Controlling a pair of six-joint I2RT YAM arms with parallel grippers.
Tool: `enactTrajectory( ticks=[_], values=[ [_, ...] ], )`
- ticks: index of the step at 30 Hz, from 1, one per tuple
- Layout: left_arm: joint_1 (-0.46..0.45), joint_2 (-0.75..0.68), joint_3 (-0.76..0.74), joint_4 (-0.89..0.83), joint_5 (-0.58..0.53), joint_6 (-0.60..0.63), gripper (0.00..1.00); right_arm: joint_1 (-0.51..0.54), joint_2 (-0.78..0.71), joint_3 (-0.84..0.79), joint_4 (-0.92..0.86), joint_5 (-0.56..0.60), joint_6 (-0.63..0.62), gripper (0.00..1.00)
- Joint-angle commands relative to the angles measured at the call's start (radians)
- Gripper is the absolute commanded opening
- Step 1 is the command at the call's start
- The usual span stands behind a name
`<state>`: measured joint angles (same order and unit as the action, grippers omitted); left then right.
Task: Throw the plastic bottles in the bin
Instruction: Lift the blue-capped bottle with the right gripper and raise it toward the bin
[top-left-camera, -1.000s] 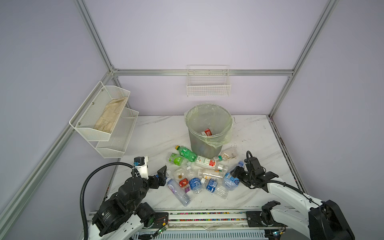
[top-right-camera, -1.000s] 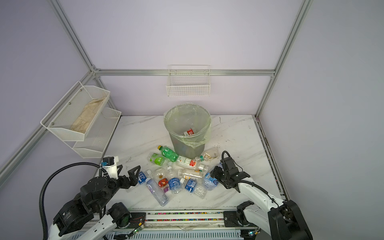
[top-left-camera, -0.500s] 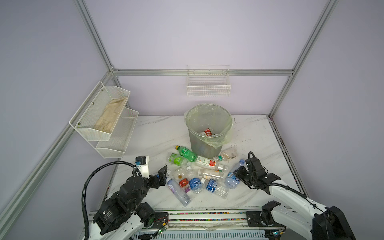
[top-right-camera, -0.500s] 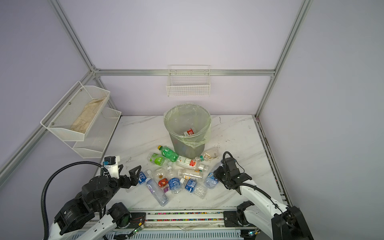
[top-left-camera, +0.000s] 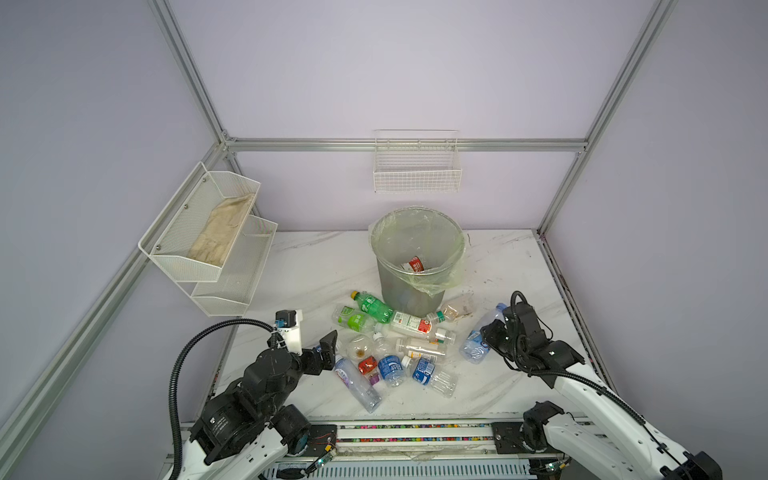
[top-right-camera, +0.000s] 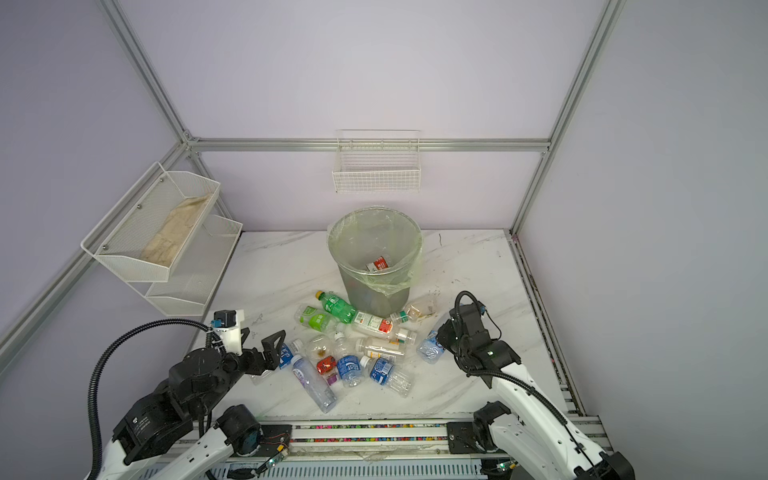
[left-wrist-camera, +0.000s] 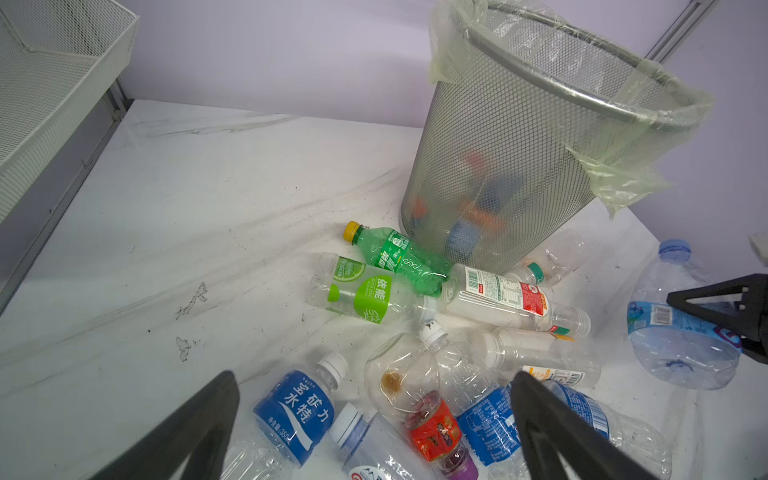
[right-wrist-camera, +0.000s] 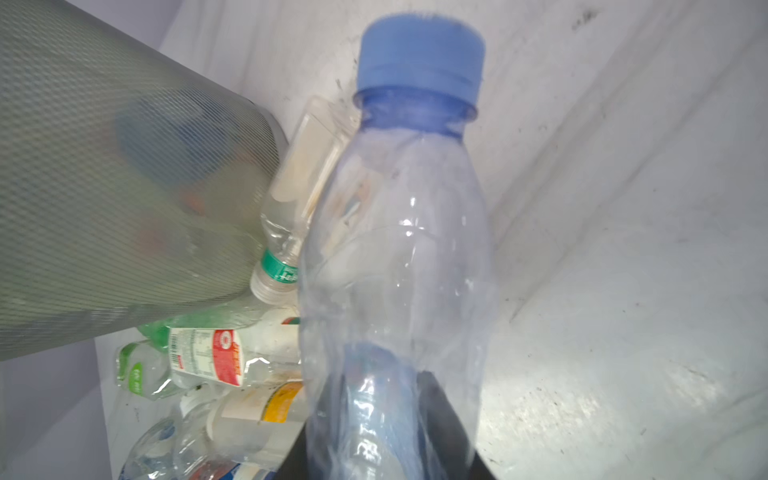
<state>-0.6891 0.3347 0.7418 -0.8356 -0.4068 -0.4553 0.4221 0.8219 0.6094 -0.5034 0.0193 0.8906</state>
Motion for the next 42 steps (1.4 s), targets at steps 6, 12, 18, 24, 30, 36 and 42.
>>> enactTrajectory(
  ticks=[6, 12, 18, 24, 30, 36, 42],
  values=[
    [0.003, 0.046, -0.025, 0.056, 0.04, 0.012, 1.0, 0.006, -0.074, 0.168, -0.148, 0.076, -0.108, 0.0],
    [0.003, 0.034, -0.026, 0.054, 0.034, 0.005, 1.0, 0.007, -0.074, 0.348, -0.203, 0.117, -0.212, 0.0],
    [0.002, 0.036, -0.027, 0.056, 0.038, -0.002, 1.0, 0.007, -0.044, 0.514, -0.171, 0.084, -0.28, 0.0],
    [0.002, 0.038, -0.03, 0.064, 0.046, 0.007, 1.0, 0.006, 0.009, 0.616, -0.115, 0.053, -0.288, 0.0],
    [0.002, 0.037, -0.036, 0.081, 0.064, 0.014, 1.0, 0.006, 0.084, 0.715, -0.08, 0.017, -0.287, 0.0],
    [0.002, 0.025, -0.04, 0.084, 0.061, 0.014, 1.0, 0.006, 0.125, 0.769, -0.03, -0.035, -0.277, 0.0],
    [0.002, 0.021, -0.038, 0.086, 0.066, 0.015, 1.0, 0.009, 0.149, 0.771, 0.038, -0.076, -0.259, 0.0]
  ],
)
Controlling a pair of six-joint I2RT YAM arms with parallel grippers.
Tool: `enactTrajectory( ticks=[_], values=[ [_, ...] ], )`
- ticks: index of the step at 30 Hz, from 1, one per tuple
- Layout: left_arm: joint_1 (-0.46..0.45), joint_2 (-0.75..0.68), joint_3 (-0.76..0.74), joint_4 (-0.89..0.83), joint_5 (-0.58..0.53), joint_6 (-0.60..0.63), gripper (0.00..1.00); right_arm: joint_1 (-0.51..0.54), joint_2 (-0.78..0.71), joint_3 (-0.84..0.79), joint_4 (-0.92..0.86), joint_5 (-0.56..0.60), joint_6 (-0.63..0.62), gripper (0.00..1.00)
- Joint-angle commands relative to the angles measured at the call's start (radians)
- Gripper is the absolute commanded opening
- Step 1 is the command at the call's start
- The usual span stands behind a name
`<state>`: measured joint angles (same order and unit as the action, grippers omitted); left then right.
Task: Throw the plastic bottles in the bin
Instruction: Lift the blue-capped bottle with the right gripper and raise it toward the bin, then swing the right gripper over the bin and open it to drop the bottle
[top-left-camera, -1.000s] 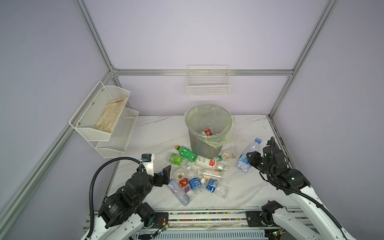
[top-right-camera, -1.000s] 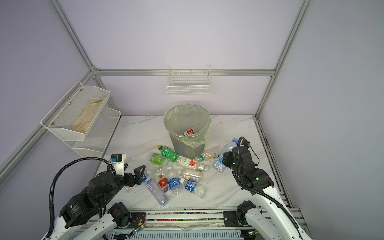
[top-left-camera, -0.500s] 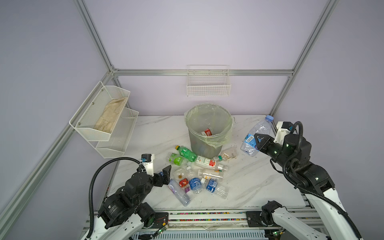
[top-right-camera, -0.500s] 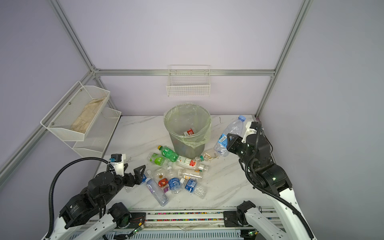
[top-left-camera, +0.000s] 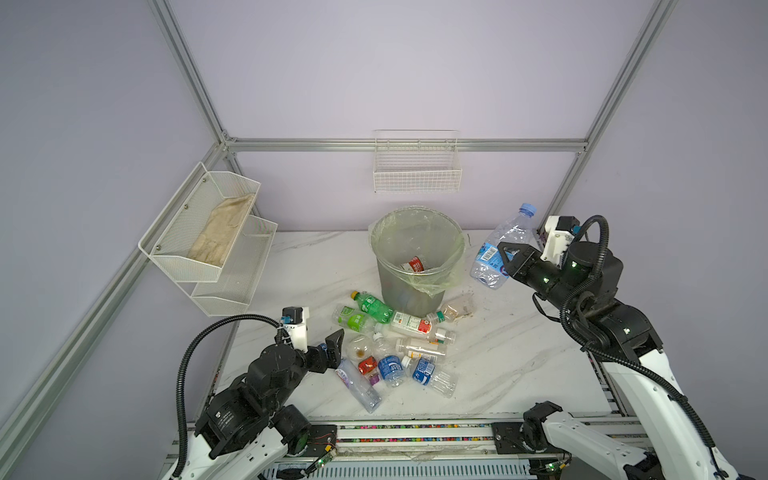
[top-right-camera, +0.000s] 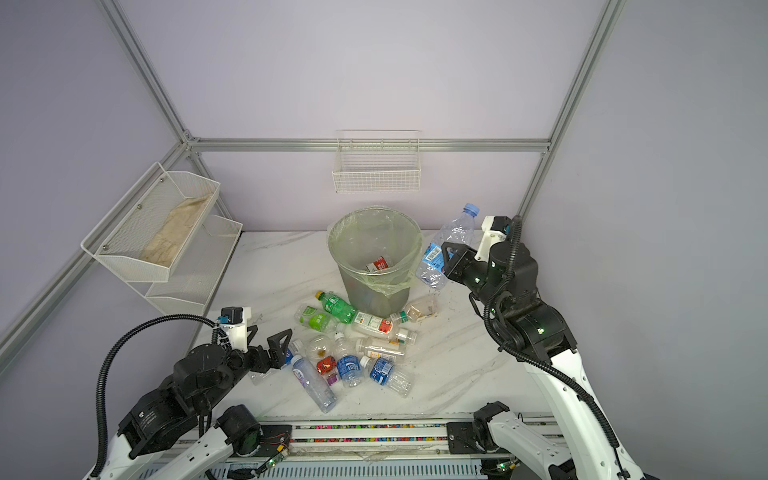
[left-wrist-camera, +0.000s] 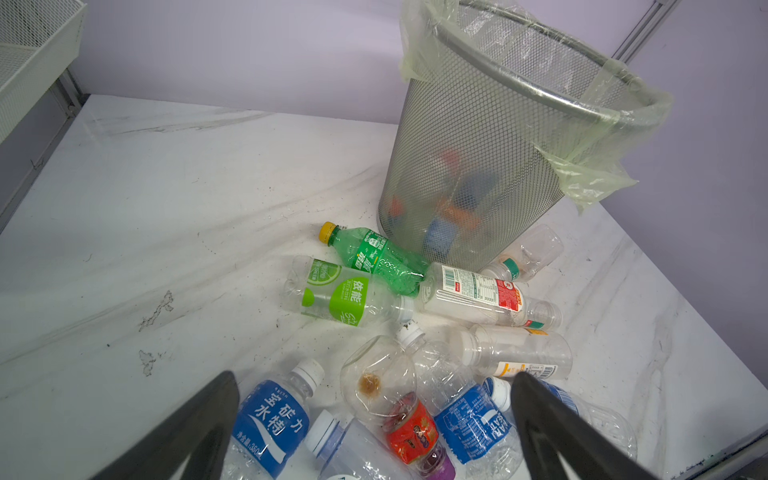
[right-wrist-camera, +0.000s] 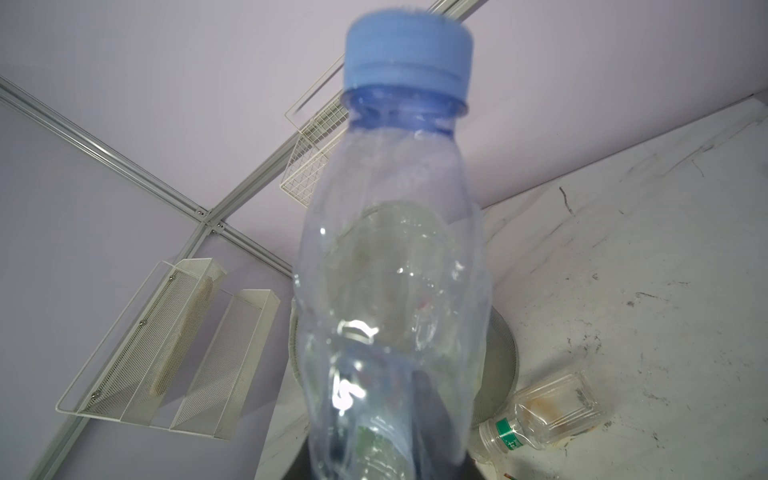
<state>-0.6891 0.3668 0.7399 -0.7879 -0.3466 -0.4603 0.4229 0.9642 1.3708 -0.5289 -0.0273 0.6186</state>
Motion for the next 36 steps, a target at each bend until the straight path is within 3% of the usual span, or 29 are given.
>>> enactTrajectory(
  ticks=[1, 9, 23, 36],
  values=[
    [0.002, -0.017, -0.036, 0.039, 0.008, 0.02, 1.0, 0.007, 0.01, 0.004, 0.079, -0.032, 0.02, 0.0],
    [0.002, -0.053, -0.039, 0.041, -0.005, 0.016, 1.0, 0.025, 0.1, 0.023, 0.16, -0.057, 0.026, 0.0],
    [0.002, -0.047, -0.04, 0.039, -0.018, 0.008, 1.0, 0.221, 0.287, 0.132, 0.223, 0.076, -0.023, 0.0],
    [0.002, -0.034, -0.039, 0.039, -0.009, 0.007, 1.0, 0.332, 0.404, 0.223, 0.228, 0.165, -0.068, 0.0]
  ],
)
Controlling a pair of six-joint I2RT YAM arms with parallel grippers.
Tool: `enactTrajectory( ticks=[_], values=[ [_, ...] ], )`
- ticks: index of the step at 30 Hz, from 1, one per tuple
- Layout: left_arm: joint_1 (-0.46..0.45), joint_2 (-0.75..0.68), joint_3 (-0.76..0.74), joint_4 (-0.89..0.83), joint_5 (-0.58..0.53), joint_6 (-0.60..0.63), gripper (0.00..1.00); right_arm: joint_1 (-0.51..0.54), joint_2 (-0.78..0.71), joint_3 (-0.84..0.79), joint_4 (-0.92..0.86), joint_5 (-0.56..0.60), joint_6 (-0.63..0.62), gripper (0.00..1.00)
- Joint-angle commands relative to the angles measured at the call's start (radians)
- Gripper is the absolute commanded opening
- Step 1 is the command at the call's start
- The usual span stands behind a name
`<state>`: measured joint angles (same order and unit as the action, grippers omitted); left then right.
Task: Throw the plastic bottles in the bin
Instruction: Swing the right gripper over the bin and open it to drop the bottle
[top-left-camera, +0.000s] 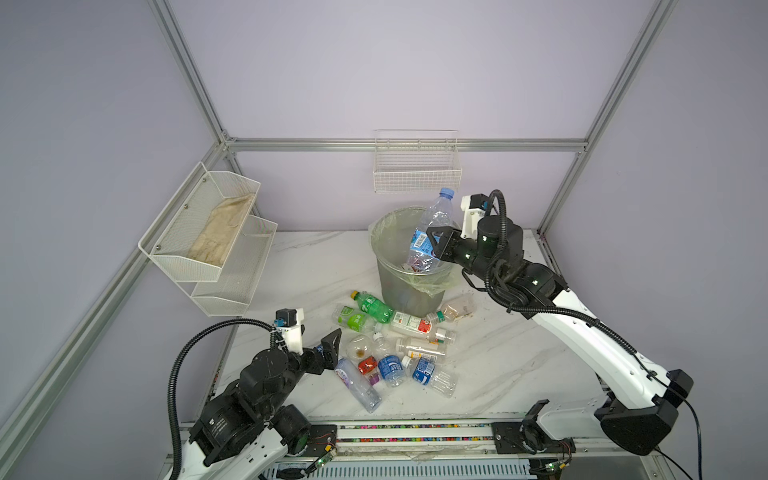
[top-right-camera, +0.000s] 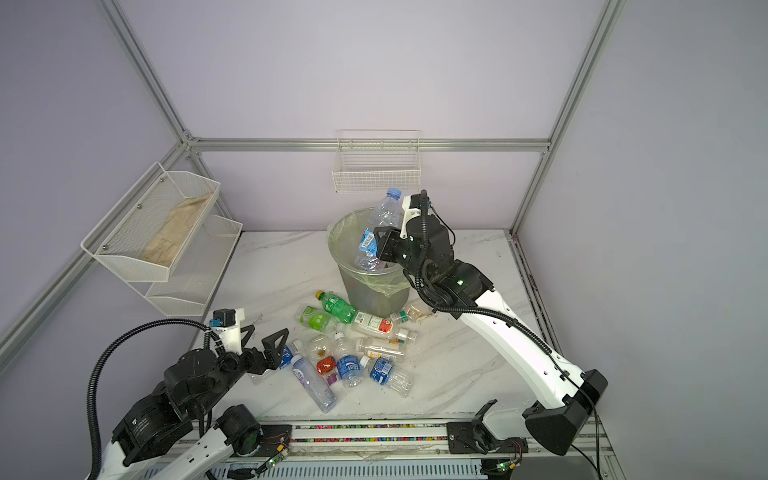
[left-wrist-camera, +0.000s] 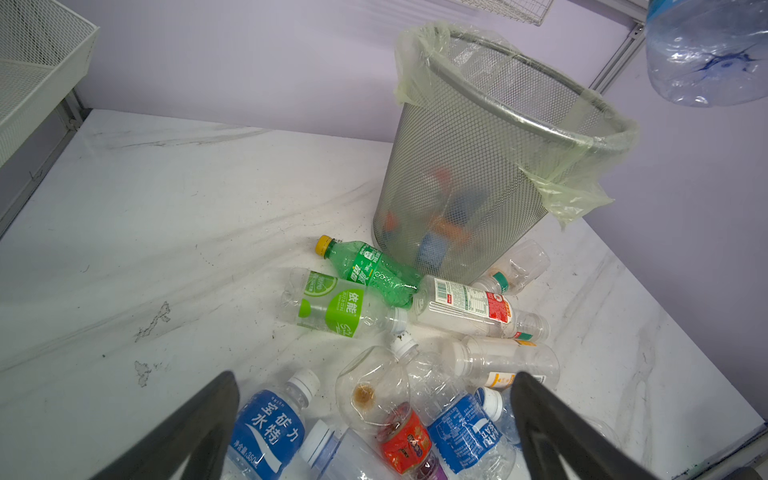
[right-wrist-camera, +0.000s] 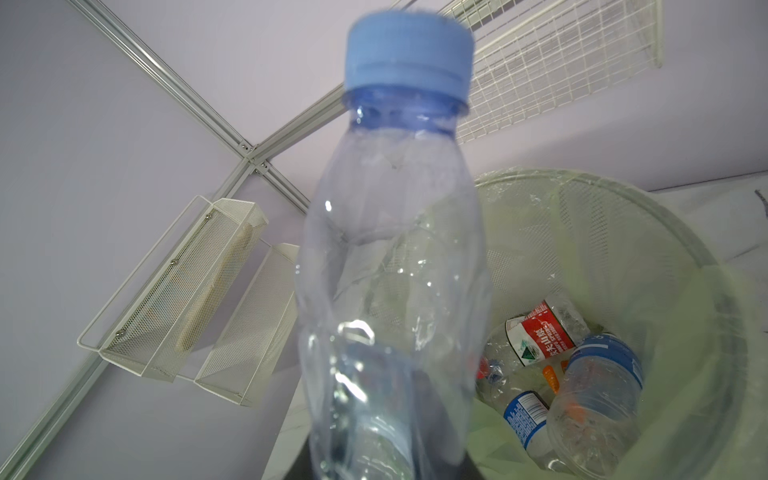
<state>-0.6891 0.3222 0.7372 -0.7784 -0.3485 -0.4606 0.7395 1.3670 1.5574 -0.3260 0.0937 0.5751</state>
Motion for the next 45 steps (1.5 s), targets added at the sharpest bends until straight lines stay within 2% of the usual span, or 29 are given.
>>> enactTrajectory(
  ticks=[1, 11, 22, 28, 34, 35, 37, 38, 39, 45],
  values=[
    [0.002, 0.011, -0.036, 0.03, -0.007, 0.008, 1.0, 0.022, 0.02, 0.043, 0.025, 0.051, -0.026, 0.0],
    [0.002, 0.01, -0.037, 0.03, -0.007, 0.007, 1.0, 0.069, 0.103, 0.105, 0.023, 0.108, -0.041, 0.0],
    [0.002, 0.018, -0.036, 0.029, -0.013, 0.004, 1.0, 0.072, 0.224, 0.243, -0.09, 0.185, -0.037, 0.0],
    [0.003, 0.021, -0.037, 0.03, -0.017, 0.004, 1.0, 0.072, 0.339, 0.343, -0.15, 0.239, -0.049, 0.0],
    [0.002, 0.021, -0.036, 0.03, -0.016, 0.004, 1.0, 0.07, 0.51, 0.519, -0.317, 0.333, -0.069, 0.0],
    [0.002, 0.022, -0.037, 0.029, -0.016, 0.004, 1.0, 0.07, 0.542, 0.557, -0.355, 0.339, -0.076, 0.12],
    [0.002, 0.023, -0.036, 0.029, -0.015, 0.005, 1.0, 0.072, 0.6, 0.658, -0.445, 0.325, -0.094, 0.55],
    [0.002, 0.024, -0.037, 0.029, -0.013, 0.005, 1.0, 0.082, 0.624, 0.703, -0.481, 0.318, -0.105, 0.83],
    [0.002, 0.023, -0.036, 0.029, -0.012, 0.005, 1.0, 0.095, 0.629, 0.725, -0.499, 0.333, -0.114, 0.97],
    [0.002, 0.022, -0.037, 0.029, -0.013, 0.005, 1.0, 0.127, 0.515, 0.633, -0.418, 0.38, -0.141, 0.97]
  ],
)
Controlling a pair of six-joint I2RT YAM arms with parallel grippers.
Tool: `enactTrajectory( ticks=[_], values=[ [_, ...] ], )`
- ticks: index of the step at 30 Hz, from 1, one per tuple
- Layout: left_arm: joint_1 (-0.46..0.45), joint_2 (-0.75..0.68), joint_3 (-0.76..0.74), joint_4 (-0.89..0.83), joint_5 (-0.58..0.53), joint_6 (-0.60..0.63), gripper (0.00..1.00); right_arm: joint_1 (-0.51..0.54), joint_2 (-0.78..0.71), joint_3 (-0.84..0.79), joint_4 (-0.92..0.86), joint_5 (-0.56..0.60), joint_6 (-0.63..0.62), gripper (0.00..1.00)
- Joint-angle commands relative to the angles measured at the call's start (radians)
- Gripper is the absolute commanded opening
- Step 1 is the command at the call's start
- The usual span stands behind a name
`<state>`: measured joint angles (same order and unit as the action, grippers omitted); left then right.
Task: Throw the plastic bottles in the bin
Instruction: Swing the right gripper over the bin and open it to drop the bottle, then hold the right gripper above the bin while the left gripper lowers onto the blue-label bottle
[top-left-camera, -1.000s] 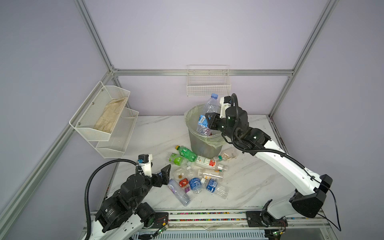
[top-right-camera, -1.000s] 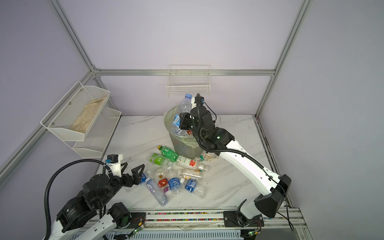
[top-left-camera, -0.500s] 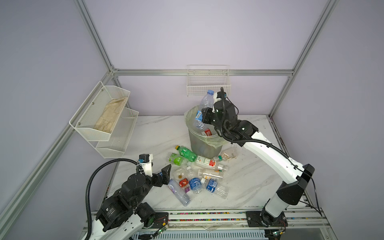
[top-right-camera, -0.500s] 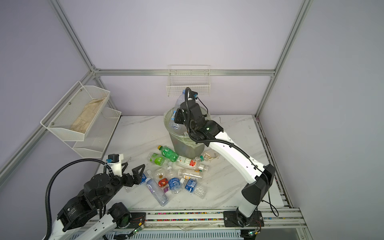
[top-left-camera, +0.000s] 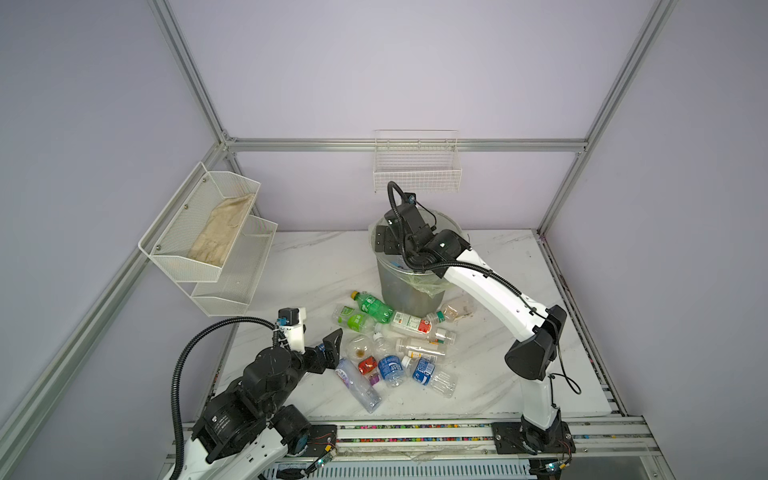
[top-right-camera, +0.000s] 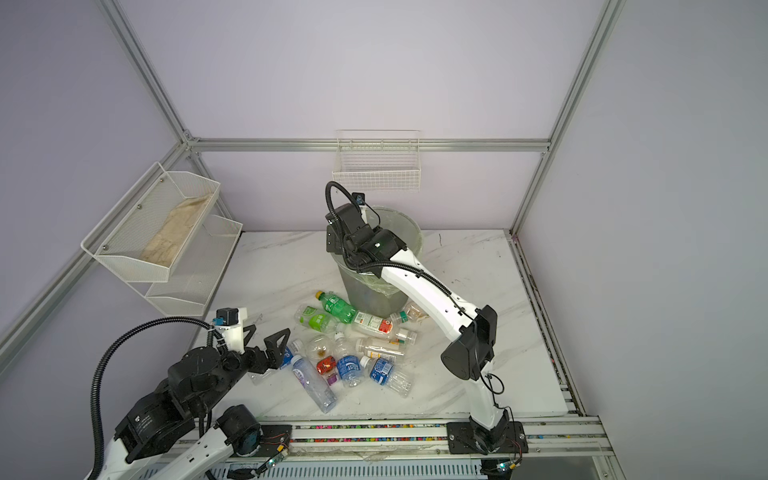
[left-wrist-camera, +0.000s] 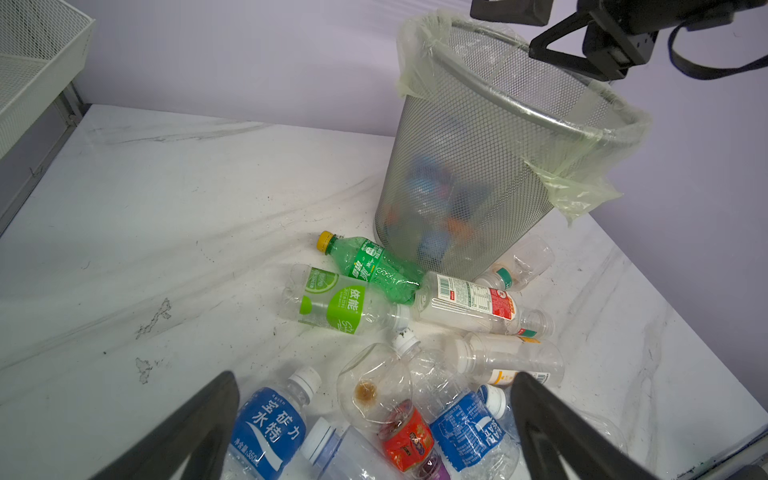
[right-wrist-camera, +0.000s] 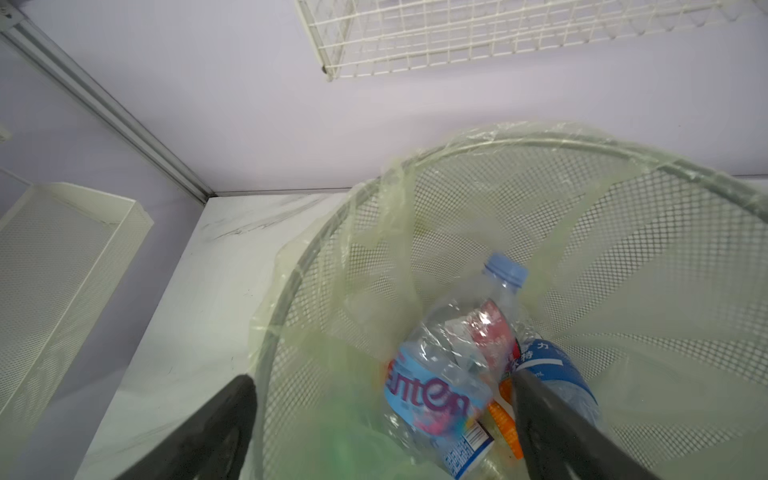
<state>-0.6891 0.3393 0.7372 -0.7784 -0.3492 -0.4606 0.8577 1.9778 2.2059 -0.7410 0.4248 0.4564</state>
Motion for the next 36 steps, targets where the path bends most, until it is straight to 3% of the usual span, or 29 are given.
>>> enactTrajectory(
  ticks=[1, 8, 18, 22, 25, 28, 32, 36],
  values=[
    [0.002, 0.006, -0.037, 0.029, -0.013, 0.005, 1.0, 0.009, -0.112, -0.031, 0.002, 0.053, -0.019, 0.98],
    [0.002, 0.009, -0.036, 0.027, -0.014, 0.004, 1.0, 0.01, -0.184, -0.106, 0.032, 0.05, 0.004, 0.98],
    [0.002, 0.026, -0.028, -0.015, -0.073, -0.052, 1.0, 0.01, -0.333, -0.265, 0.134, -0.06, -0.03, 0.97],
    [0.003, 0.138, -0.001, -0.103, -0.137, -0.153, 1.0, 0.009, -0.396, -0.34, 0.169, -0.083, -0.04, 0.98],
    [0.025, 0.287, 0.047, -0.156, -0.113, -0.219, 1.0, 0.01, -0.428, -0.376, 0.179, -0.09, -0.048, 0.98],
    [0.099, 0.359, 0.033, -0.144, -0.046, -0.249, 1.0, 0.009, -0.455, -0.4, 0.175, -0.095, -0.055, 0.98],
    [0.322, 0.349, -0.013, -0.086, 0.114, -0.262, 1.0, 0.01, -0.505, -0.454, 0.178, -0.108, -0.06, 0.97],
    [0.5, 0.353, -0.031, -0.064, 0.183, -0.305, 1.0, 0.01, -0.548, -0.532, 0.178, -0.131, -0.067, 0.98]
  ],
)
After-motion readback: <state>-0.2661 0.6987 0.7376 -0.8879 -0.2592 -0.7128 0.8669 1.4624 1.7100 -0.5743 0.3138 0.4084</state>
